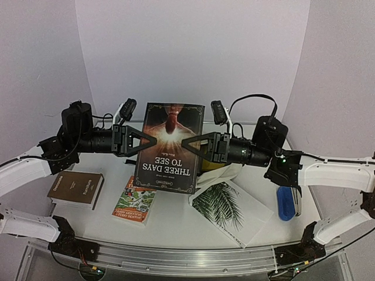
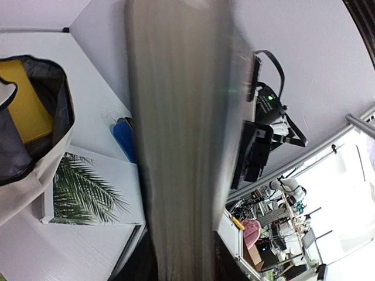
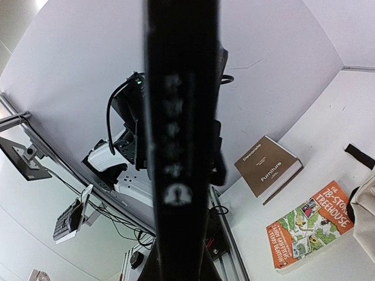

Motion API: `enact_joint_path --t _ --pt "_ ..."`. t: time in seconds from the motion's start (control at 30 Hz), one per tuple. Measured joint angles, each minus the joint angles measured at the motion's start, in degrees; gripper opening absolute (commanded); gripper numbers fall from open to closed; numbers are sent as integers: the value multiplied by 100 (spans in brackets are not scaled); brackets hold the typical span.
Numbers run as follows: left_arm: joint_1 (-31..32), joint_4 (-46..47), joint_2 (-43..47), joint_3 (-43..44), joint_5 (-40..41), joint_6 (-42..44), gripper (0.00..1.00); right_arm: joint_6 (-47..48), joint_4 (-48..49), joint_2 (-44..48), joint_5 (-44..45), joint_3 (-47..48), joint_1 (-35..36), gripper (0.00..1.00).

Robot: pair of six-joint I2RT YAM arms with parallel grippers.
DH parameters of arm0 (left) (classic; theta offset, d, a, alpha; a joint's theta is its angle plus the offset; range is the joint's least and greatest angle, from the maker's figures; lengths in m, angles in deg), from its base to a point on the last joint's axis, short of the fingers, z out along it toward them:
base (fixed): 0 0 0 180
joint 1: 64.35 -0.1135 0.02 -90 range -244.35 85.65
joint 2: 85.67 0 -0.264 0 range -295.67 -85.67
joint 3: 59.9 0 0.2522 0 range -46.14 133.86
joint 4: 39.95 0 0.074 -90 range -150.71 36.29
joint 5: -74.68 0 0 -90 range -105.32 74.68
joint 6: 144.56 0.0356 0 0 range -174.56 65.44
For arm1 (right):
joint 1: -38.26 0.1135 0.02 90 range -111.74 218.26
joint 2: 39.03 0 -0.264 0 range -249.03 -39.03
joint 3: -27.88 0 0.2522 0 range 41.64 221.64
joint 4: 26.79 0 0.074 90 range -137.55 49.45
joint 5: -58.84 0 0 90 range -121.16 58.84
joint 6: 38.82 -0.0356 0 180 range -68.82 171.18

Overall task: Pack the student bag
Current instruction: Pick up the book from the center of the board.

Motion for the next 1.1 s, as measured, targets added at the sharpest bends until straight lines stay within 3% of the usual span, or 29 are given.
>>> enact_joint_path --t 0.13,0.27,0.53,0.63,0.77,0.83,0.93,1.0,1.1 --pt "-20 273 -3 -9 -172 -114 0 -5 -35 -1 111 -45 -52 16" --pt "-21 334 -28 -12 -217 -152 0 -3 32 -38 93 -43 -50 25" --pt "-52 346 -245 -32 -305 -149 0 -22 193 -397 -5 65 -79 29" --pt "-81 386 -265 -39 -301 -152 0 -43 255 -488 -8 127 -100 23" --pt "-96 451 -275 -39 -300 -165 1 -101 430 -608 -5 162 -139 2" --pt "-100 449 -276 -39 -278 -146 15 -139 476 -640 17 162 -151 0" --pt "-102 394 -274 -39 -169 -51 51 -183 466 -642 88 160 -152 0" --pt "-74 242 -274 -38 91 73 67 -179 442 -620 236 138 -124 0" --pt "-33 -231 -261 -30 695 252 81 -179 229 -426 553 -47 -157 0"
